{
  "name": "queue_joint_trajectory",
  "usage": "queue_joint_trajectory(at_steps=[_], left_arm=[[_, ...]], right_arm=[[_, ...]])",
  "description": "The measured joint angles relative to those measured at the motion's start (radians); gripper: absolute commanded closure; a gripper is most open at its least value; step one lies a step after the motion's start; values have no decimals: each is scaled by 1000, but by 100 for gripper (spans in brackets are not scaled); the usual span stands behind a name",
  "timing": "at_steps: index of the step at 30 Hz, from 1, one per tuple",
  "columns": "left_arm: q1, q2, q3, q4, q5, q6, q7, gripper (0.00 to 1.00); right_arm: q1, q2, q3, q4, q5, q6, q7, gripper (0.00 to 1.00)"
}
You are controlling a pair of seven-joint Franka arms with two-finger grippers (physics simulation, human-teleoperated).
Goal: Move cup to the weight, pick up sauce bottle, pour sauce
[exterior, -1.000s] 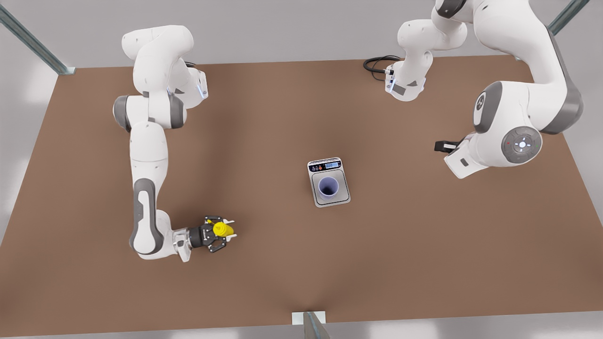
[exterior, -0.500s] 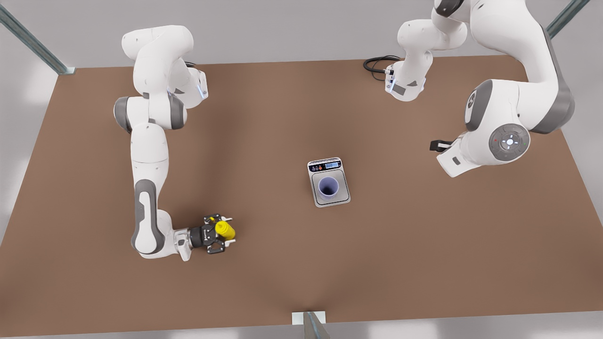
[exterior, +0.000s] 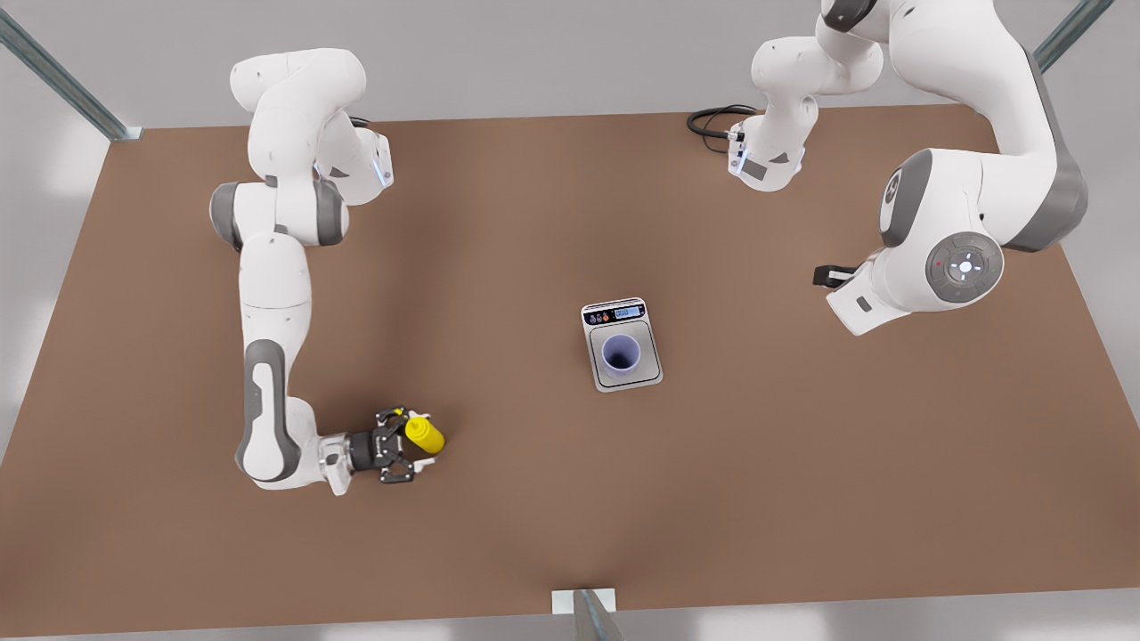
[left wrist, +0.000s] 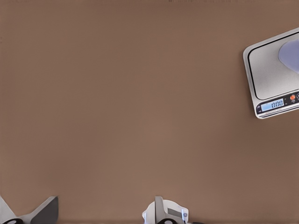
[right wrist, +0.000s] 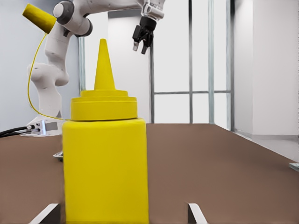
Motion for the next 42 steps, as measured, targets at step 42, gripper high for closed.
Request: queue_joint_trajectory(at_steps=[42], left_arm=[[-51, -37, 14, 22, -114, 62, -106, 0]], right_arm=[[-91, -1220, 261, -398, -1614, -53, 1189, 0]])
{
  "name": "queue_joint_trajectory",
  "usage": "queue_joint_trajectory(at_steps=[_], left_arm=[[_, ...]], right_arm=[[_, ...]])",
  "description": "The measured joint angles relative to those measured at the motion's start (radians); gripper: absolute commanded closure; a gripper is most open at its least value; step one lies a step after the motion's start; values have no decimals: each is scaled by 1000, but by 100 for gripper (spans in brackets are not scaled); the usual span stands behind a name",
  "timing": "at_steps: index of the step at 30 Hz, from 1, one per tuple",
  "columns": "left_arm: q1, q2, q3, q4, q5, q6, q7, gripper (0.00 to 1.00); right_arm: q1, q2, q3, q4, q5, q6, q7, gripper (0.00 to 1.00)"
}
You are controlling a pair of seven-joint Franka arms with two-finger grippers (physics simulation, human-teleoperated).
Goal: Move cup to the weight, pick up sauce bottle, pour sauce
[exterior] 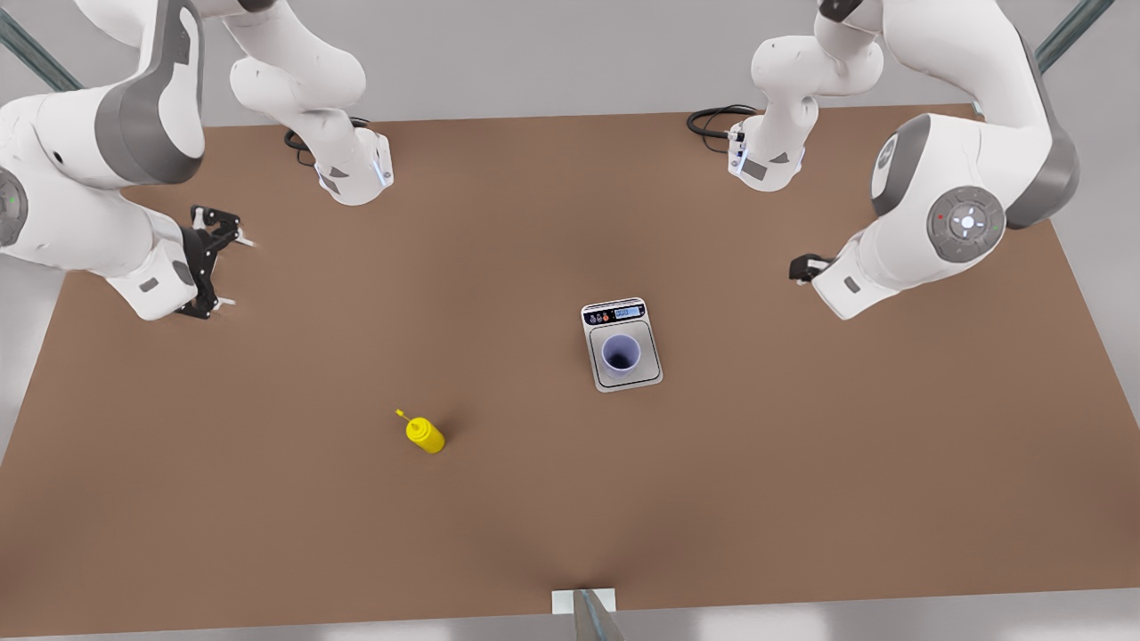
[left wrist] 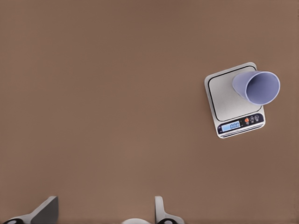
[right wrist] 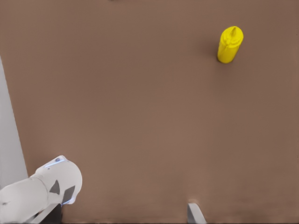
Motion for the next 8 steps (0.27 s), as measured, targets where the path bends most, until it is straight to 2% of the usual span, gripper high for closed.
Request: queue_joint_trajectory(at_steps=[8], left_arm=[[4, 7, 0, -1, -4, 2, -30, 0]], right_arm=[[-65, -32, 20, -31, -163, 65, 387, 0]])
